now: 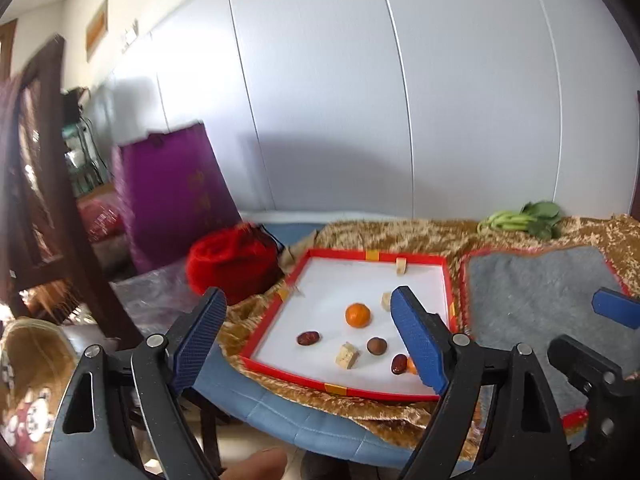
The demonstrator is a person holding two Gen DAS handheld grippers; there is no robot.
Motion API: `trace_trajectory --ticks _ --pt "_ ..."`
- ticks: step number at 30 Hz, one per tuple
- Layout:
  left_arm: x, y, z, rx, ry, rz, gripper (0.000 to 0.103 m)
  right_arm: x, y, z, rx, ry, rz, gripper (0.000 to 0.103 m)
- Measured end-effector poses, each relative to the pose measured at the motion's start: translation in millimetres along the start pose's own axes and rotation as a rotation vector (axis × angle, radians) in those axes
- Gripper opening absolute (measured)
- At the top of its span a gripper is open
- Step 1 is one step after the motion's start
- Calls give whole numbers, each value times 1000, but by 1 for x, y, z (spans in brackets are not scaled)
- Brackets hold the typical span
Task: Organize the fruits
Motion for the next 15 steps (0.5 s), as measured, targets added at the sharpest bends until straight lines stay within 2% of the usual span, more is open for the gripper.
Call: trace_trajectory --ticks 2,3,6,12,15 --pt "-2 23 -7 20 1 -2 95 2 17 -5 31 -8 25 77" --pt "-5 36 -11 39 3 -3 103 3 24 -7 40 -19 27 78" --pt "-13 62 -15 70 30 -17 103 1 43 -13 59 -65 5 80" --pt "-32 76 -12 1 95 -24 103 -14 64 -15 40 -73 7 85" --pt "-38 81 -11 1 111 -33 103 -21 68 -15 31 -68 6 85"
Point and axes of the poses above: each gripper's, at about its wrist camera, not at the fingertips, and y roughly against the way its jaws point, x to its right, z to its underside, the point moved 5 cm from there along -y, roughly the way its jaws point, and after that the axes turned 7 degrees about y, right-handed, at the moved point
